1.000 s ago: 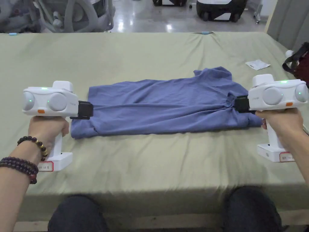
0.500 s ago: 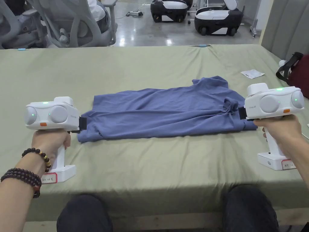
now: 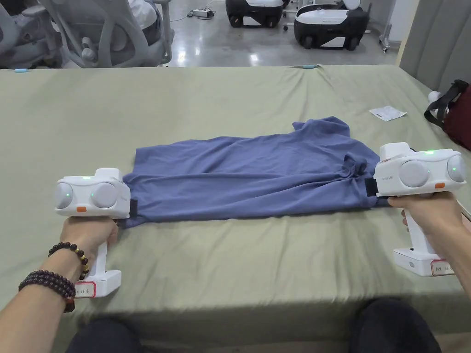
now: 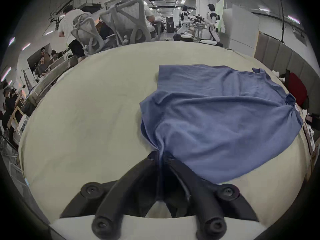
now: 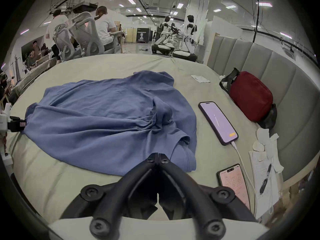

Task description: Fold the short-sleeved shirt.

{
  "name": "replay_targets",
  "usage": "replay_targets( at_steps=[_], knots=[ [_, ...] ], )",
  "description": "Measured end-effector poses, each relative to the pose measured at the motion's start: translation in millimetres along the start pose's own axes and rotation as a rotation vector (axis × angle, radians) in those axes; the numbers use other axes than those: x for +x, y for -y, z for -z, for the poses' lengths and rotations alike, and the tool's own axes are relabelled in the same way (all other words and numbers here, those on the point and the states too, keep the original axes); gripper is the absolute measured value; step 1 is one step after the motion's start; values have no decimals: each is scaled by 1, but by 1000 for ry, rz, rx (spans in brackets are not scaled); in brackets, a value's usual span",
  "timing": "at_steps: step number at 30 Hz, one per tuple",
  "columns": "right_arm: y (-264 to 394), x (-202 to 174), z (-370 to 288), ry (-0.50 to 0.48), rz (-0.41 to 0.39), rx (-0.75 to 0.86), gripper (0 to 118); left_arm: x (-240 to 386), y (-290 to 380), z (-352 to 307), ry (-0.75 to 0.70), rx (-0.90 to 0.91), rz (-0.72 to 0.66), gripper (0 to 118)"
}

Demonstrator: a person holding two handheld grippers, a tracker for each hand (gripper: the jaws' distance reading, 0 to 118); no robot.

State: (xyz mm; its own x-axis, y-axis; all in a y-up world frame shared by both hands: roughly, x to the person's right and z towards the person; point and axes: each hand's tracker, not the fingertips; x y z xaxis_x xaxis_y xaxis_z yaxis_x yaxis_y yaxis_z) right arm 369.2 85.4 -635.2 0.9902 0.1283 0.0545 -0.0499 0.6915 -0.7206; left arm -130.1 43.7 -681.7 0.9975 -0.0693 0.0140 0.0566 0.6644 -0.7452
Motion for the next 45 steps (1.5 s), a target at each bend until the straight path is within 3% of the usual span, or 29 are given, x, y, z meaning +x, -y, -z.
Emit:
replay_targets(
  at_steps=[1, 2, 3, 4, 5, 6, 8, 10, 13, 14, 15, 17, 20, 24, 28, 32, 35, 45],
  knots=[
    [-1, 0, 2, 2, 4, -3, 9, 3, -2, -1, -4, -8, 15, 2],
    [-2, 1, 4, 3, 6, -8, 31, 5, -2, -1, -13, -16, 41, 2],
    [-3, 2, 7, 6, 10, -11, 78, 6, -3, -2, -16, -12, 54, 2],
    [-2, 3, 9, 14, 14, -14, 104, 6, -3, -1, -12, -13, 50, 2],
    [-2, 4, 13, 22, 18, -18, 116, 5, -3, -2, -10, -13, 42, 2],
    [-2, 6, 18, 23, 19, -19, 117, 3, -4, -2, -3, -9, 19, 2],
    [-3, 10, 26, 20, 34, -33, 116, -1, -4, -3, 9, -7, -8, 2],
    [-5, 14, 38, 9, 44, -64, 104, -2, -4, -3, 14, -7, -6, 2],
    [-3, 17, 59, 10, 66, -144, 96, 0, -5, -3, 14, -10, 8, 2],
    [0, 17, 65, -2, 78, -167, 85, 0, -5, -3, 13, -11, 12, 2],
    [3, 16, 70, -45, 114, -184, 54, 1, -5, -2, 12, -11, 15, 2],
    [1, 11, 63, -122, 168, -133, 15, 2, -5, -3, 8, -10, 24, 2],
    [-4, -4, 54, -49, 20, -135, 15, 2, -5, -6, 3, -4, 43, 2],
    [7, 4, 32, -70, 90, -103, 15, -2, -1, -29, 8, 36, 69, 2],
    [26, 8, -1, -96, 82, -85, 15, -10, 10, -59, 39, 49, 80, 2],
    [47, 4, -28, -70, 14, -79, 15, -18, 28, -80, 46, 46, 107, 2],
    [56, 9, -38, -89, 41, -66, 15, -25, 40, -82, 68, 35, 103, 2],
    [65, -5, -9, -50, 4, -133, 18, -17, 58, -53, 55, -30, 105, 6]
  ],
)
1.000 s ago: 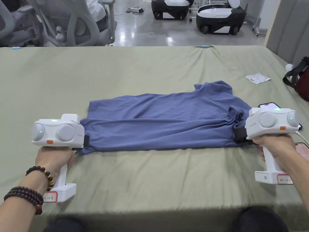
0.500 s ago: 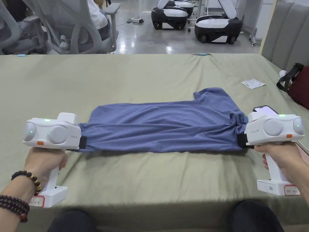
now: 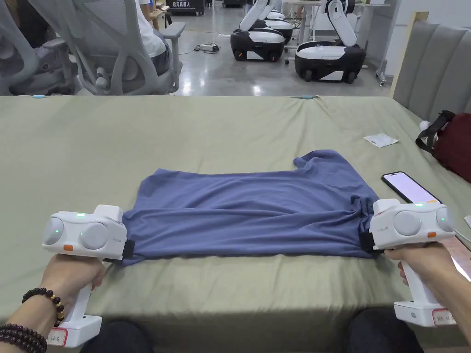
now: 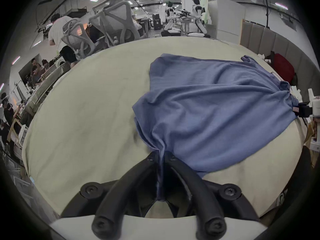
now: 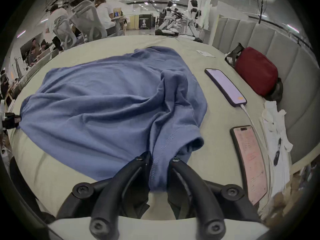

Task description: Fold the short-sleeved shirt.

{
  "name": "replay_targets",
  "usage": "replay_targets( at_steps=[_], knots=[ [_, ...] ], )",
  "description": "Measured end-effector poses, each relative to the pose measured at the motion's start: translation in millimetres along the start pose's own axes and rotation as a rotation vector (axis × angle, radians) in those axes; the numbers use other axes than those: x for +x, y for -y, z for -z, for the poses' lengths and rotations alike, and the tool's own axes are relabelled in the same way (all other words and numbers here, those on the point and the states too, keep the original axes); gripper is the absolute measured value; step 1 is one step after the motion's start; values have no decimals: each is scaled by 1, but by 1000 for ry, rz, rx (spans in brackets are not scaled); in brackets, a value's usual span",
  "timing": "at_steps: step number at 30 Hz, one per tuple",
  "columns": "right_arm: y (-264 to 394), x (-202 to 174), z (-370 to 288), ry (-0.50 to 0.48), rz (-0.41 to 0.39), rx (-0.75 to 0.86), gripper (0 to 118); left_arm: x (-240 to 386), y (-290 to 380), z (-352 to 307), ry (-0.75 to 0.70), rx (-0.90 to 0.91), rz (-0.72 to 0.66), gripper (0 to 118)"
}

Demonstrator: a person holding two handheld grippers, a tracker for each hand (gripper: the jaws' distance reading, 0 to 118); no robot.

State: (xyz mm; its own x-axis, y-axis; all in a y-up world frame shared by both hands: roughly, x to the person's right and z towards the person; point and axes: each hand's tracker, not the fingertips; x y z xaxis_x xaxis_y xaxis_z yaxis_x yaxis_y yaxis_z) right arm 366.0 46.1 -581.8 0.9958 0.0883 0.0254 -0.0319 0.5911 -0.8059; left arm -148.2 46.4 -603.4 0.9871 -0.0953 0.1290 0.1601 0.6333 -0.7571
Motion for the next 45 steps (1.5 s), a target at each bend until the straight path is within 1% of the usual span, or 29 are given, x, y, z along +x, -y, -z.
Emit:
replay_targets(
  at_steps=[1, 2, 3, 4, 5, 6, 8, 9, 10, 11, 12, 13, 15, 18, 24, 25, 26, 27, 28, 29, 30, 33, 35, 37, 38, 40, 42, 43, 45],
  knots=[
    [-2, 0, -3, 6, -26, 3, 26, -1, -1, -2, 5, 10, -6, 13],
    [-4, 0, -8, 16, -57, 14, 43, -4, -4, -5, 3, 22, -16, 29],
    [-6, 1, -14, 31, -77, 27, 81, -7, -7, -9, -11, 39, -34, 70],
    [-8, 2, -20, 26, -73, 39, 109, -10, -10, -13, -27, 70, -65, 100],
    [-10, 4, -27, 19, -66, 56, 118, -14, -14, -19, -23, 107, -87, 118],
    [-13, 7, -40, 3, -36, 126, 110, -16, -17, -30, 19, 177, -127, 112],
    [-19, 11, -56, 1, -7, 144, 97, -19, -28, -37, -4, 195, -136, 109],
    [-23, 12, -62, 8, 3, 140, 79, -18, -33, -40, -13, 176, -126, 96],
    [-25, 13, -68, 15, 18, 142, 55, -16, -37, -43, -24, 169, -119, 72],
    [-31, 14, -68, 16, 24, 151, 24, -13, -39, -45, -37, 180, -86, 31],
    [-32, 14, -69, 17, 16, 160, 0, -10, -41, -45, -54, 196, -46, 0],
    [-33, 14, -69, 21, 11, 166, 0, -5, -41, -43, -78, 205, -24, 0],
    [-34, 10, -68, 32, 8, 165, 0, 0, -40, -45, -98, 226, -43, 0],
    [-35, 10, -71, 12, 7, 174, 0, 0, -52, -44, -19, 246, -128, 0],
    [-45, 3, -60, -26, -16, 195, 0, 4, -116, -8, -31, 236, -72, 1],
    [-46, 3, -58, -28, -16, 197, 0, 3, -129, 2, -28, 234, -81, 13],
    [-49, 4, -56, -29, -16, 196, 0, 2, -142, 14, -21, 234, -94, 36],
    [-52, 4, -48, -32, -15, 195, 0, 2, -153, 26, -15, 230, -96, 79],
    [-55, 4, -44, -38, -11, 196, 0, 1, -165, 43, -10, 220, -102, 104],
    [-58, 5, -40, -46, -8, 198, 0, 4, -178, 61, -18, 209, -97, 117],
    [-61, 5, -35, -52, -6, 197, 0, 6, -185, 76, -29, 202, -76, 116],
    [-69, 2, -19, -54, -14, 188, 0, 13, -200, 119, -38, 150, -48, 93],
    [-71, 0, -10, -48, -12, 183, 0, 17, -203, 146, -59, 62, -70, 92],
    [-71, 1, -6, -58, 6, 185, 0, 21, -203, 161, -96, 52, -72, 90],
    [-71, 1, -5, -64, 9, 184, 0, 24, -202, 167, -107, 59, -70, 85],
    [-72, 1, -3, -66, 8, 180, 0, 28, -201, 176, -104, 39, -64, 45],
    [-77, 2, -1, -59, 5, 182, 0, 33, -198, 174, -17, 29, -108, 23],
    [-81, 8, 2, -56, 8, 185, 0, 39, -199, 171, -87, 43, -104, 7],
    [-95, 13, 7, -64, 13, 193, 0, 49, -200, 167, -92, 48, -78, 3]
  ],
)
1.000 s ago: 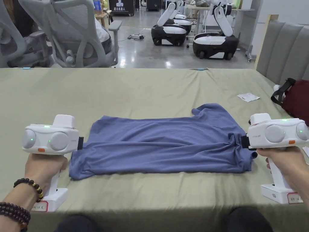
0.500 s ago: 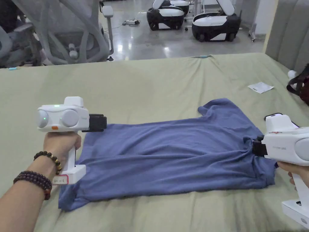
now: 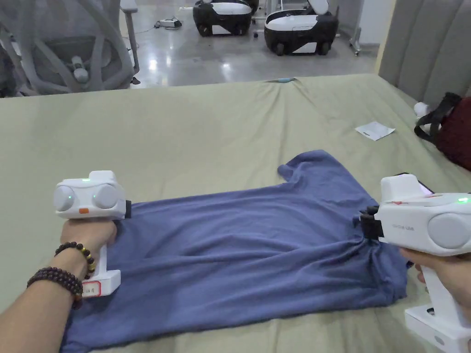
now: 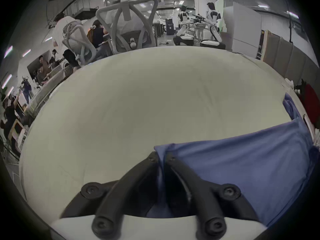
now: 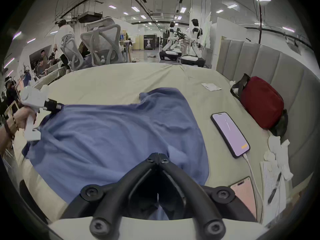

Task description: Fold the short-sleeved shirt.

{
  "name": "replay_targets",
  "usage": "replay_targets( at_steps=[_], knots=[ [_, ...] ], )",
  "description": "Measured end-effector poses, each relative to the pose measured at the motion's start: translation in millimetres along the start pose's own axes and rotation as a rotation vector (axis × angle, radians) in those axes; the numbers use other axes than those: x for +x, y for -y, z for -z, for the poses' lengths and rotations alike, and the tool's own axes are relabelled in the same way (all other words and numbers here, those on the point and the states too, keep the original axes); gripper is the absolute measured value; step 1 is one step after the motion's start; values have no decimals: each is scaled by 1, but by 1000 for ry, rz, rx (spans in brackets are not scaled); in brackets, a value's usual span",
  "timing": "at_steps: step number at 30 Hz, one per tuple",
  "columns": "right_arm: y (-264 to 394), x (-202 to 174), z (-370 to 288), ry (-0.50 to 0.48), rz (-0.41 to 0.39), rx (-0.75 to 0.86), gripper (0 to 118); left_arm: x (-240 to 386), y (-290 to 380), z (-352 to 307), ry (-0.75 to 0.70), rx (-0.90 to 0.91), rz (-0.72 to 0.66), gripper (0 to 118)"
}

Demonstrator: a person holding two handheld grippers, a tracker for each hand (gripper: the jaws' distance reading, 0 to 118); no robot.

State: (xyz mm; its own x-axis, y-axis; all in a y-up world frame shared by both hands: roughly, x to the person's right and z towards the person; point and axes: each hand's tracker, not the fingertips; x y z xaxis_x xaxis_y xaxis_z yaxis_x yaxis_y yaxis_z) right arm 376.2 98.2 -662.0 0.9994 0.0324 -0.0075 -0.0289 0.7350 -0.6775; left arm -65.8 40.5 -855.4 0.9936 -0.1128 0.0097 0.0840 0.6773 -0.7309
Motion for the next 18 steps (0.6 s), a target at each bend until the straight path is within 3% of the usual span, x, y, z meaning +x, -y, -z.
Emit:
replay_targets(
  at_steps=[2, 3, 4, 5, 6, 8, 10, 14, 17, 18],
  knots=[
    [-20, 7, 9, 2, 22, 12, 1, 8, 0, -1, -42, -2, 14, 3],
    [-31, 10, 15, 2, 27, 19, 11, 9, 0, 0, -43, -7, 11, 3],
    [-45, 12, 24, 7, 29, 24, 38, 8, -1, 0, -46, -15, 13, 3],
    [-58, 16, 36, 10, 31, 22, 78, 8, -1, 0, -49, -15, 17, 3],
    [-69, 17, 46, 13, 37, 4, 103, 8, -2, 0, -50, -20, 13, 3],
    [-89, 23, 83, 25, 61, -69, 118, 5, -4, 3, -50, -32, -4, 3],
    [-99, 34, 114, 31, 86, -73, 104, 5, -6, 4, -49, -40, -20, 3],
    [-102, 56, 170, 92, 216, -207, 101, 1, -7, 7, -40, -46, -28, 3],
    [-92, 67, 198, 115, 239, -235, 84, 1, -6, 5, -29, -45, -22, 3],
    [-90, 64, 197, 125, 233, -274, 72, 1, -6, 5, -26, -44, -23, 3]
  ],
)
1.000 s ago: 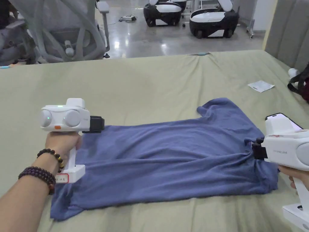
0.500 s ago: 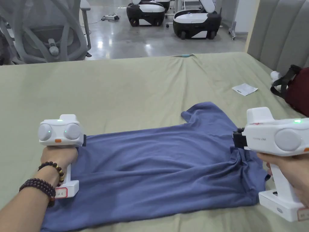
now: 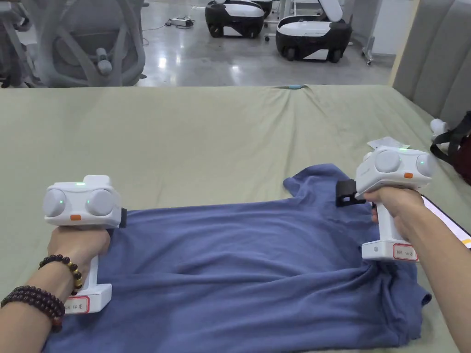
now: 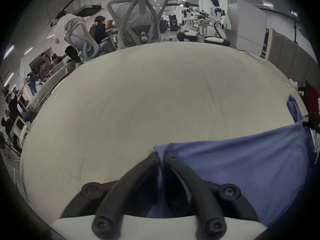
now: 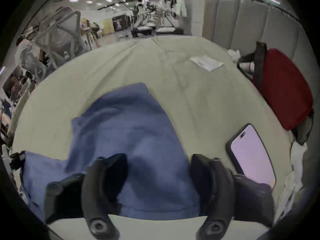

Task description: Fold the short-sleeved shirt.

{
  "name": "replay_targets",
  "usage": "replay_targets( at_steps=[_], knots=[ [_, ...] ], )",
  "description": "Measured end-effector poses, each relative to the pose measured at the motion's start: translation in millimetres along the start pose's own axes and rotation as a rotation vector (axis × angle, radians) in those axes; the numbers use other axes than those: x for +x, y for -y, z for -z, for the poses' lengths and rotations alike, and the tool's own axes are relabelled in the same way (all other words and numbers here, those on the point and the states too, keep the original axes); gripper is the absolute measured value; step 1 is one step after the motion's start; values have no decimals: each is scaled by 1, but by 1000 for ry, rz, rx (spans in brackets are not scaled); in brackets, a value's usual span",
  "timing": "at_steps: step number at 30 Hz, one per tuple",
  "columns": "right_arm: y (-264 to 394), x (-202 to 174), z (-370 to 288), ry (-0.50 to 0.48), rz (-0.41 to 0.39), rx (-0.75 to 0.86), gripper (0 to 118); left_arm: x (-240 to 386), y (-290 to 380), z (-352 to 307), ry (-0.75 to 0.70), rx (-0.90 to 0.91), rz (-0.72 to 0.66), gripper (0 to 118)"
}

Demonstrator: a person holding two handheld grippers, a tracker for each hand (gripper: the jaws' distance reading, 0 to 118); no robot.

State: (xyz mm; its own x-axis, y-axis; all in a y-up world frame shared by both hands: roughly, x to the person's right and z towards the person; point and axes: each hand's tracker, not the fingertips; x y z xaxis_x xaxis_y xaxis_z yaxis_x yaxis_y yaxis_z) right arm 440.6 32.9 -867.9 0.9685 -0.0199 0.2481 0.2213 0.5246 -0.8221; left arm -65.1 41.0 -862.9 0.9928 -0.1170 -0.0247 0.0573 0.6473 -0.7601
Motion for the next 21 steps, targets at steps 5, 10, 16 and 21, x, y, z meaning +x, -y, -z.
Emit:
replay_targets(
  at_steps=[5, 10, 16, 21],
  knots=[
    [7, -13, -9, -20, -85, 40, 0, 0, -1, 4, -2, 3, -1, 3],
    [29, -37, -37, 14, -94, 39, 0, 0, -5, -17, -24, 24, 21, 3],
    [44, -33, -131, -18, -105, 162, 0, -23, 3, -91, 13, 106, -14, 3],
    [95, -18, -216, -49, -132, 264, 0, -45, 45, -160, 23, 140, -8, 3]
  ],
)
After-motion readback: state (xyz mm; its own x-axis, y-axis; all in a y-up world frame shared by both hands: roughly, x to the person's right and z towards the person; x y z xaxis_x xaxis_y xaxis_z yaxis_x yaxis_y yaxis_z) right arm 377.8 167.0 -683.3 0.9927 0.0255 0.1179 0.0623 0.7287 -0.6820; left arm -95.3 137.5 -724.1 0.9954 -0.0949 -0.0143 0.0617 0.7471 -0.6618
